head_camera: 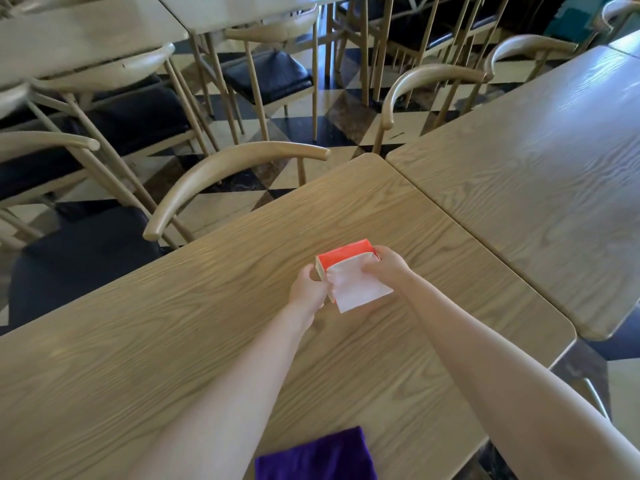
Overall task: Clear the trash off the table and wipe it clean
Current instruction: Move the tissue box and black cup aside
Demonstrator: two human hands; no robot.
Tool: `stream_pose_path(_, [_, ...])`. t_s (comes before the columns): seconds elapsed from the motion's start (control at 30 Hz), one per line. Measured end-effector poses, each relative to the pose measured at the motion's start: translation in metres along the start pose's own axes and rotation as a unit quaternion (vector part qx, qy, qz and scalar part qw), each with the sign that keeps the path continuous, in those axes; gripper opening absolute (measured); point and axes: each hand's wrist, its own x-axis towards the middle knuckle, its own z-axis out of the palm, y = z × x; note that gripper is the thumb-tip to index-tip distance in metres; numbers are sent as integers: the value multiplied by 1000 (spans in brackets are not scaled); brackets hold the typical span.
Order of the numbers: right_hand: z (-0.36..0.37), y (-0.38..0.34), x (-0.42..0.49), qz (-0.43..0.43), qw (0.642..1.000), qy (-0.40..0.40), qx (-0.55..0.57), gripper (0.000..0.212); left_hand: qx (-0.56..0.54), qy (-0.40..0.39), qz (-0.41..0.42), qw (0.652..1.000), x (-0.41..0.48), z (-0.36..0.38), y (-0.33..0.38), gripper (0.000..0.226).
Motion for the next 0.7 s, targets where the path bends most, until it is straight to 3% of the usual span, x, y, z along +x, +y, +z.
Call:
stream_pose_path(0.2, [5,-9,-18,5,993,30,-116,68,47,-30,-22,998,-16,-32,-1,65])
stream_pose_path(0.4, [30,-27,-49,-84,960,63,-261,64,104,-38,-19,994,-33,-77,-10,54])
stream_pose_path(0.7, [109,-84,-92,-154,893,-60,-418,67,258,-94,-22,961,-73,-178,-41,51])
